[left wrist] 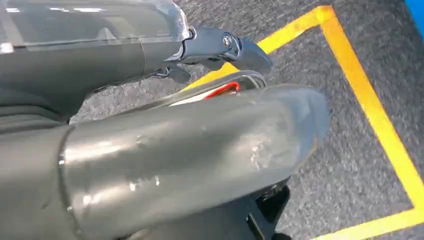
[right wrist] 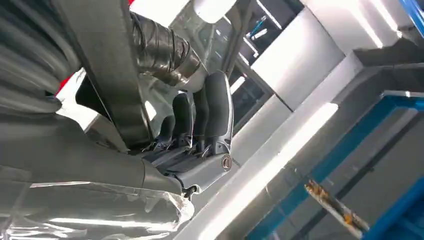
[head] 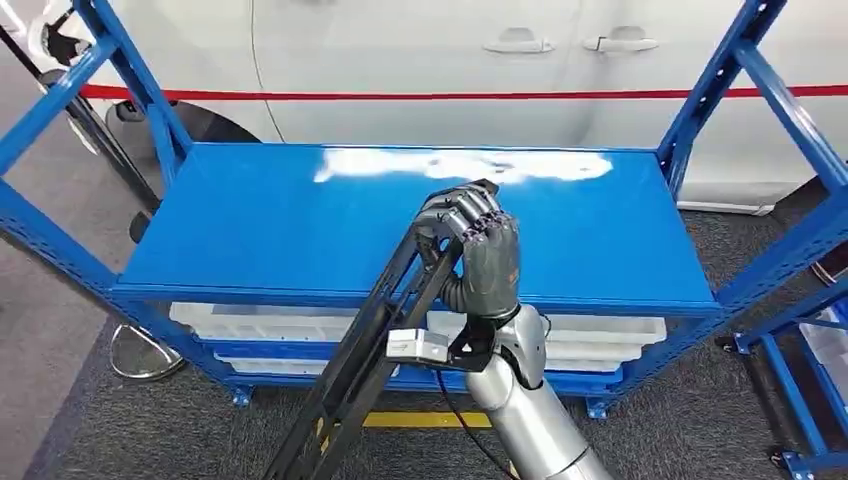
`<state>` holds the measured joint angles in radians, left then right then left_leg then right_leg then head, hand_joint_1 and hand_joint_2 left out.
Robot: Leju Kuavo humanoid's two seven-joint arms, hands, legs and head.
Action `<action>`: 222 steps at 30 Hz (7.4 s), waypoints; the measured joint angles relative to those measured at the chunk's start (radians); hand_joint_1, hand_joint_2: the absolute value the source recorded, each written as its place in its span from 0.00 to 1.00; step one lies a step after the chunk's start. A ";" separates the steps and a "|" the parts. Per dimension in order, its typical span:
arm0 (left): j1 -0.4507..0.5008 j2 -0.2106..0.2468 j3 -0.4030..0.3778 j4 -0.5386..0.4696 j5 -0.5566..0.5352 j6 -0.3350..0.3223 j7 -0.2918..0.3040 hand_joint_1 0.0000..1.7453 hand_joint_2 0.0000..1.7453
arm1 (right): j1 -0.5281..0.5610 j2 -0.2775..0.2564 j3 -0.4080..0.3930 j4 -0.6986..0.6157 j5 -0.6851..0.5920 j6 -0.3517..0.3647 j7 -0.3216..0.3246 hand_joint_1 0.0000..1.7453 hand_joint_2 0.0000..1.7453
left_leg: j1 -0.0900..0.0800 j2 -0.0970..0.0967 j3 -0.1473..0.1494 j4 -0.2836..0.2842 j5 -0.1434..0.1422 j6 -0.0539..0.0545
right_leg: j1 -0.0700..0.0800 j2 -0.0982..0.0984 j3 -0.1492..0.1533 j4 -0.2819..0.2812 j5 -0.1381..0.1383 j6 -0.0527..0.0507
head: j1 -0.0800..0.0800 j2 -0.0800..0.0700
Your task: Take the parts from the cabinet and place them on the table.
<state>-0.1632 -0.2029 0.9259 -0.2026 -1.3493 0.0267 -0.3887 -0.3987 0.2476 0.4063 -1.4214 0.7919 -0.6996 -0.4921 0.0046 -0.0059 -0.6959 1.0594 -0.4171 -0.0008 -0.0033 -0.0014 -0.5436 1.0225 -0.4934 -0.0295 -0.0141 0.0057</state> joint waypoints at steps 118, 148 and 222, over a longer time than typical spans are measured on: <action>-0.054 -0.022 -0.121 0.000 0.017 -0.047 0.043 0.00 0.00 | 0.017 0.006 -0.016 -0.039 0.160 0.001 0.027 1.00 1.00 | -0.006 0.015 0.041 -0.024 0.027 0.013 | 0.007 0.005 0.002 0.029 -0.028 0.022 | 0.001 0.000; -0.054 -0.018 -0.126 0.000 0.018 -0.050 0.042 0.00 0.00 | 0.011 0.022 -0.016 -0.039 0.157 0.001 0.022 1.00 1.00 | -0.004 0.015 0.032 -0.034 0.040 0.010 | -0.001 0.002 0.031 0.011 -0.051 0.029 | -0.001 0.000; -0.054 -0.031 -0.143 0.000 0.052 -0.043 0.041 0.00 0.00 | -0.054 -0.037 0.098 0.060 -0.129 0.000 0.129 1.00 1.00 | 0.009 0.011 0.130 0.019 -0.063 -0.016 | -0.001 -0.002 -0.081 0.021 0.041 0.002 | -0.001 0.000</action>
<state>-0.2170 -0.2342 0.7824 -0.2029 -1.2978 -0.0168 -0.3479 -0.4527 0.2110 0.5039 -1.3618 0.6631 -0.6992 -0.3632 0.0136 0.0052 -0.5655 1.0786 -0.4802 -0.0170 -0.0044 -0.0039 -0.6251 1.0435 -0.4521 -0.0279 -0.0153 0.0057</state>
